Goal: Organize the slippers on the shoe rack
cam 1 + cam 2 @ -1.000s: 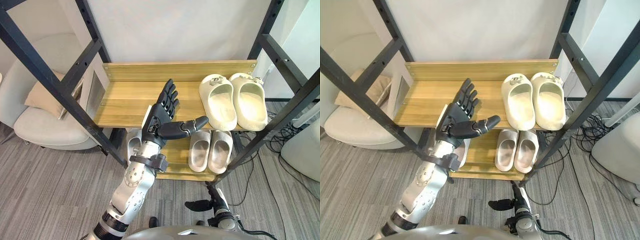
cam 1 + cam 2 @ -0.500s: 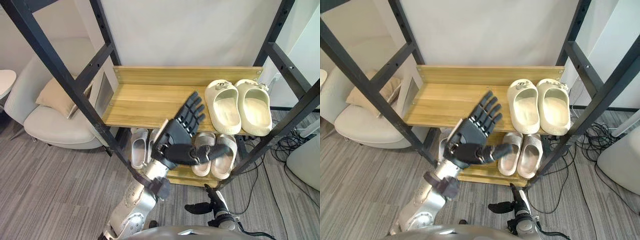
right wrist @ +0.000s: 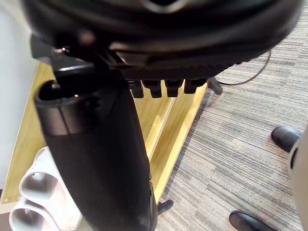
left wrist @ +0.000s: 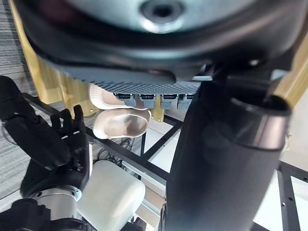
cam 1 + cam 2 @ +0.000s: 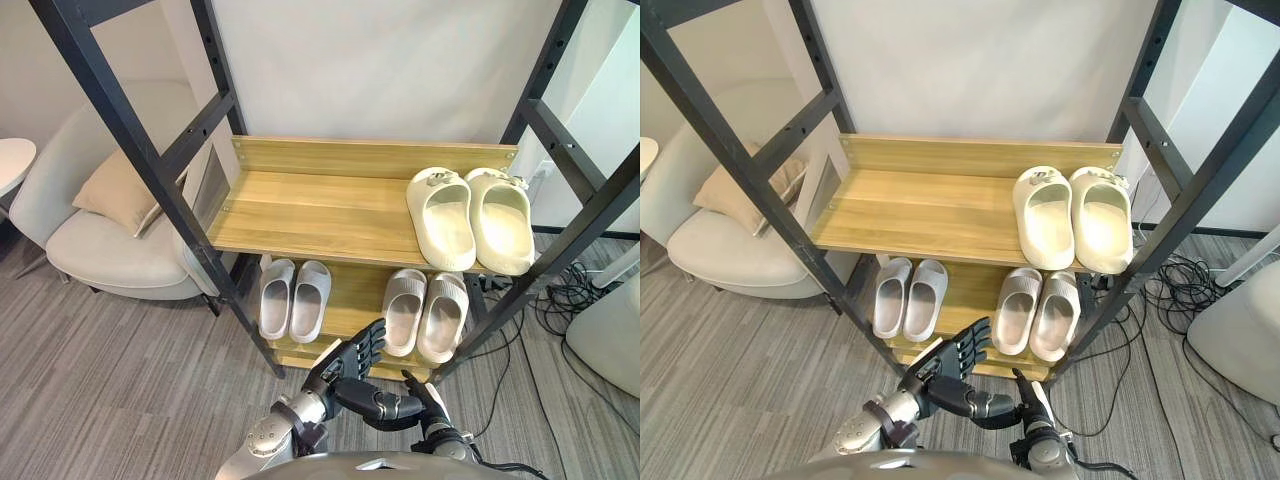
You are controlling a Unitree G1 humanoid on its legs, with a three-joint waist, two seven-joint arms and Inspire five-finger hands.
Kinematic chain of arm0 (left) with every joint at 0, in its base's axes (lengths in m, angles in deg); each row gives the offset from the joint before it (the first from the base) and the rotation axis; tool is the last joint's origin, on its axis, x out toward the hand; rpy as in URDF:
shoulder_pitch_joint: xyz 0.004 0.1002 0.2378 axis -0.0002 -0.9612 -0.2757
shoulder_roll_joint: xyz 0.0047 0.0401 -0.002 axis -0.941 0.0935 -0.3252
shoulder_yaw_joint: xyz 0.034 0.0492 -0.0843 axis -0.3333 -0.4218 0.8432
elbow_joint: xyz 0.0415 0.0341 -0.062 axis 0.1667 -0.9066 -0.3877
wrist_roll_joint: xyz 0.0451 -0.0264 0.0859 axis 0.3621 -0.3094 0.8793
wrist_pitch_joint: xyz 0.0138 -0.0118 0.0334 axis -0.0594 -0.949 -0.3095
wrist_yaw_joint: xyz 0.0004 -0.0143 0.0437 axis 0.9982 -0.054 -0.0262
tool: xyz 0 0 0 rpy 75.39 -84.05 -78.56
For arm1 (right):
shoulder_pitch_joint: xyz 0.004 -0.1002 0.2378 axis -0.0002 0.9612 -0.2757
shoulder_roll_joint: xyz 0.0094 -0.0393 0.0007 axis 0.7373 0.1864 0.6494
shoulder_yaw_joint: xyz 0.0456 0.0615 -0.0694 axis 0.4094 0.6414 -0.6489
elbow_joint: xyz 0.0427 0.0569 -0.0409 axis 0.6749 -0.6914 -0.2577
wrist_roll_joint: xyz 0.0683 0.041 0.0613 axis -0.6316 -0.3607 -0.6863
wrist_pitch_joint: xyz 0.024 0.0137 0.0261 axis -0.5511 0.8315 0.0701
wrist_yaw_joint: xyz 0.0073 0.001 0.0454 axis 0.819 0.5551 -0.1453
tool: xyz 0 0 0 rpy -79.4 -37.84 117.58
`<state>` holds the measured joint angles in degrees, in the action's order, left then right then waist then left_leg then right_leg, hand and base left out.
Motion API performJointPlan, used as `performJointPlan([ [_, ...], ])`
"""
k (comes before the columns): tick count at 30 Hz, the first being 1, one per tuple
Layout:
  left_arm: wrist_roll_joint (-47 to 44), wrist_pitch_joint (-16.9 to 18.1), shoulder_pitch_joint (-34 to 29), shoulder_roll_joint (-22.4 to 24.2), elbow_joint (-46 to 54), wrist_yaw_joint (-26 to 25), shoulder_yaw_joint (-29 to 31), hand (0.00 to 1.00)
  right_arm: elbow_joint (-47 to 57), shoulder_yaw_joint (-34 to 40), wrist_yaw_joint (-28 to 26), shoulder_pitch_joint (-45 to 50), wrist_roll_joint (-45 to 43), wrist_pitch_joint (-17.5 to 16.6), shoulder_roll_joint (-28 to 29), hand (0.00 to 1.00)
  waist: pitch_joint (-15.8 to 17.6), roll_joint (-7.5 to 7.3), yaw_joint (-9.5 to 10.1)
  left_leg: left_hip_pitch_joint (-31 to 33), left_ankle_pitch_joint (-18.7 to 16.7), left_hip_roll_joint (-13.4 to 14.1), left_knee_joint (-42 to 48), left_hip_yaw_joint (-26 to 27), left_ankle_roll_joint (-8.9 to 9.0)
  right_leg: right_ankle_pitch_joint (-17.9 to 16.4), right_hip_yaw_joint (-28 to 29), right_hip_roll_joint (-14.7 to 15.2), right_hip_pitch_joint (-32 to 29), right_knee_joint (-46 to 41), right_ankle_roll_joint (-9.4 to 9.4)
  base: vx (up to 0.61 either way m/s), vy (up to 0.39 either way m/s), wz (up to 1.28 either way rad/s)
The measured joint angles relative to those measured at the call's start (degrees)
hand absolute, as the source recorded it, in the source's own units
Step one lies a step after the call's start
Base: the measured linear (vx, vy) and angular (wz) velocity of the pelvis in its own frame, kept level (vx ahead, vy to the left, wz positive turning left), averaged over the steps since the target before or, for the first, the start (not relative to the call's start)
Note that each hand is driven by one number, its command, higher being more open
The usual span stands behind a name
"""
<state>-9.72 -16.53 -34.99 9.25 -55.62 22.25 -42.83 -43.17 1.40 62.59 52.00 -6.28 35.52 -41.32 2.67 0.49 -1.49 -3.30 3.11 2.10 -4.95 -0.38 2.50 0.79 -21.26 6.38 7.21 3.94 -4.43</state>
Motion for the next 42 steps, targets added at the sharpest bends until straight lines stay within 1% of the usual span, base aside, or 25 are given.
performJointPlan([
  [4,4.70,0.05,-0.03,0.41,-5.49,-0.71,2.81,1.00,0.00,0.04,-0.02,-0.11,0.00,0.00,0.35,1.00,0.37,-0.63,-0.02,0.07,-0.07,0.07,0.00,0.15,0.09,0.10,0.11,-0.09,0.05,0.42,-0.07,0.00,0.000,0.00],
  [7,10.24,0.23,0.01,1.91,-11.75,-3.16,7.01,1.00,0.00,0.15,-0.03,-0.27,-0.02,0.00,0.48,1.00,0.47,-0.76,0.00,0.13,-0.13,0.12,0.00,0.72,0.16,0.38,0.49,-0.18,0.03,0.87,-0.11,0.00,0.013,-0.06],
  [8,13.88,0.39,0.18,3.33,-15.43,-4.96,9.72,1.00,-0.01,0.23,-0.02,-0.34,-0.04,0.00,0.52,1.00,0.51,-0.82,-0.01,0.03,-0.19,0.11,0.00,0.98,0.20,0.42,0.76,-0.23,0.00,0.87,-0.08,-0.01,0.020,-0.09],
  [10,18.15,0.43,0.88,4.71,-20.48,-7.34,13.06,1.00,-0.03,0.57,-0.01,-0.36,-0.05,0.00,0.65,1.00,0.65,-1.03,-0.01,-0.06,-0.22,0.16,0.00,1.17,0.24,0.44,1.00,-0.33,0.00,0.87,-0.04,-0.01,0.015,-0.06],
  [14,25.76,0.51,1.58,6.13,-29.89,-12.47,18.85,1.00,-0.31,1.70,0.17,-0.55,-0.05,0.00,1.28,1.00,1.26,-1.61,0.00,-0.29,-0.31,0.47,-0.01,1.79,0.37,0.52,1.55,-0.52,-0.09,0.88,0.05,-0.02,0.010,-0.07],
  [16,26.25,0.58,2.72,7.77,-33.41,-13.87,22.84,1.00,-1.54,2.31,0.76,-1.28,-0.05,0.00,1.49,1.00,1.73,-1.79,0.12,-0.31,-0.35,0.57,-0.01,2.26,0.42,0.68,2.11,-0.57,-0.27,0.88,0.09,-0.02,0.023,-0.11],
  [18,26.73,0.61,3.84,8.51,-36.55,-15.42,25.03,1.00,-2.87,2.32,0.89,-2.00,-0.05,0.05,1.48,1.00,1.89,-1.84,0.67,-0.57,-0.54,0.60,-0.01,3.05,0.45,0.81,2.99,-0.64,-0.42,0.88,0.12,-0.02,0.030,-0.22],
  [20,26.70,0.60,4.97,9.10,-39.64,-16.86,27.36,1.00,-2.98,2.32,1.03,-2.18,-0.05,0.04,1.50,1.00,2.09,-1.93,0.74,-0.77,-0.73,0.67,-0.02,3.75,0.45,0.86,3.67,-0.68,-0.55,0.88,0.11,-0.01,0.027,-0.26],
  [22,26.61,0.62,5.80,10.12,-42.35,-18.36,31.32,1.00,-4.32,2.33,1.27,-3.00,-0.04,0.03,1.49,1.00,2.23,-2.09,0.88,-0.77,-1.14,0.82,-0.01,5.35,0.49,1.12,5.37,-0.80,-1.27,0.87,0.14,0.01,0.026,-0.33],
  [24,26.54,0.59,6.14,10.61,-43.33,-19.00,33.19,1.00,-5.26,2.42,1.46,-3.51,-0.08,0.07,1.51,1.00,2.40,-2.17,0.99,-1.18,-1.40,0.83,0.00,6.16,0.47,1.17,6.18,-0.81,-1.34,0.85,0.10,0.02,0.022,-0.24],
  [28,26.40,0.50,6.81,11.13,-44.03,-20.62,35.41,1.00,-6.56,2.23,1.63,-5.11,-0.05,0.05,1.42,1.00,3.89,-2.04,1.16,-2.38,-1.99,0.90,0.04,8.11,0.30,1.02,8.27,-0.72,-1.78,-0.36,0.04,0.01,0.026,-0.27],
  [29,26.39,0.51,6.90,11.30,-44.02,-20.90,35.46,1.00,-7.05,2.21,1.68,-5.59,-0.05,0.07,1.40,1.00,4.13,-1.94,1.29,-2.36,-2.08,1.02,0.13,8.49,0.24,0.46,8.67,-0.64,-2.61,-1.79,0.00,-0.01,0.024,-0.31],
  [30,26.35,0.51,7.46,11.50,-44.02,-21.31,35.67,1.00,-7.90,2.13,1.85,-6.59,-0.04,0.11,1.43,1.00,5.29,-1.88,1.56,-2.27,-2.56,1.15,0.96,9.18,0.16,-1.48,9.42,-0.19,-4.86,-6.53,-0.01,-0.03,0.025,-0.25],
  [31,26.34,0.52,7.97,11.49,-44.04,-21.44,35.74,1.00,-8.06,1.93,1.90,-7.58,-0.01,0.31,1.42,1.00,6.34,-2.16,1.56,-1.90,-3.22,1.01,2.51,9.32,0.00,-3.56,9.60,0.68,-7.12,-11.84,-0.14,-0.03,0.024,-0.18],
  [32,26.34,0.51,8.07,11.48,-44.07,-21.47,35.75,1.00,-8.06,1.90,1.92,-7.66,-0.01,0.33,1.44,1.00,6.49,-2.28,1.56,-1.78,-3.38,0.96,2.87,9.29,-0.06,-3.98,9.58,0.92,-7.50,-12.89,-0.14,-0.05,0.010,0.05],
  [33,26.42,0.52,8.80,11.28,-44.45,-21.53,35.70,1.00,-8.07,1.75,1.96,-7.69,0.00,0.37,1.48,1.00,7.07,-2.78,1.59,-0.73,-4.24,0.78,5.20,8.80,-0.47,-5.42,9.21,2.07,-9.43,-17.75,-0.32,-0.05,0.007,0.17],
  [34,26.44,0.41,9.21,11.16,-44.75,-21.51,35.64,1.00,-8.06,1.74,2.00,-7.71,0.00,0.36,1.49,1.00,7.13,-2.78,1.61,0.59,-4.82,0.47,6.98,8.38,-0.71,-5.52,9.09,2.54,-10.50,-19.80,-0.49,-0.10,-0.017,0.41],
  [35,26.50,0.35,9.58,11.14,-44.80,-21.65,35.53,1.00,-7.97,1.75,2.05,-7.73,0.00,0.36,1.11,1.00,7.20,-2.74,1.49,2.99,-5.56,0.82,9.49,7.17,-1.34,-7.23,8.82,3.36,-11.59,-22.55,-0.83,-0.10,-0.051,0.65],
  [36,26.50,0.31,9.75,10.83,-44.85,-21.95,35.45,1.00,-7.87,1.72,1.92,-7.79,-0.05,0.41,1.24,1.00,7.35,-3.13,1.37,4.85,-5.62,-0.11,11.17,5.27,-1.44,-11.38,8.98,4.87,-14.11,-33.23,-0.62,-0.08,-0.119,0.78],
  [37,26.50,0.22,9.87,10.59,-44.88,-22.08,35.44,1.00,-7.83,1.77,1.93,-7.75,-0.06,0.28,1.45,1.00,7.35,-3.39,1.35,5.60,-5.62,-0.41,11.89,4.03,-1.43,-12.66,9.09,5.08,-14.32,-37.37,-0.85,-0.02,-0.164,1.01],
  [38,25.91,0.21,9.88,10.36,-44.64,-22.30,35.67,1.00,-8.12,1.76,2.09,-7.51,-0.04,0.27,1.58,1.00,7.33,-3.78,1.67,7.15,-5.50,-0.96,13.50,1.43,-1.23,-13.75,9.84,4.77,-13.46,-42.65,-0.87,-0.01,-0.159,0.99],
  [39,25.49,0.23,9.95,10.45,-44.24,-22.49,36.11,1.00,-8.33,1.70,2.05,-7.58,-0.06,0.11,1.83,1.00,7.13,-4.33,1.98,8.65,-5.28,-1.63,14.95,-0.18,-0.89,-14.81,10.98,4.34,-12.89,-42.30,-0.98,-0.05,-0.154,1.03],
  [40,25.36,0.26,10.21,10.51,-43.94,-22.52,36.69,1.00,-8.45,1.70,2.05,-7.81,-0.07,0.00,1.96,1.00,7.31,-4.19,2.68,10.09,-4.85,-1.83,15.93,-1.34,-0.24,-15.78,12.33,3.38,-12.62,-40.48,-1.07,-0.11,-0.137,0.64],
  [41,25.35,0.26,10.37,11.00,-43.95,-22.61,36.96,1.00,-8.48,1.70,2.05,-7.82,-0.09,-0.02,1.89,1.00,7.44,-3.53,3.02,10.66,-4.47,-1.62,16.05,-1.94,0.04,-16.06,13.02,2.54,-12.28,-38.87,-0.94,-0.18,-0.158,0.43],
  [42,25.34,0.27,10.73,11.96,-43.81,-22.68,37.39,1.00,-8.61,1.52,2.05,-7.99,-0.15,-0.01,1.83,1.00,7.35,-2.76,4.38,12.62,-3.42,-1.20,16.12,-2.45,0.60,-17.66,14.51,0.86,-11.08,-34.50,0.17,-0.18,-0.136,0.21],
])
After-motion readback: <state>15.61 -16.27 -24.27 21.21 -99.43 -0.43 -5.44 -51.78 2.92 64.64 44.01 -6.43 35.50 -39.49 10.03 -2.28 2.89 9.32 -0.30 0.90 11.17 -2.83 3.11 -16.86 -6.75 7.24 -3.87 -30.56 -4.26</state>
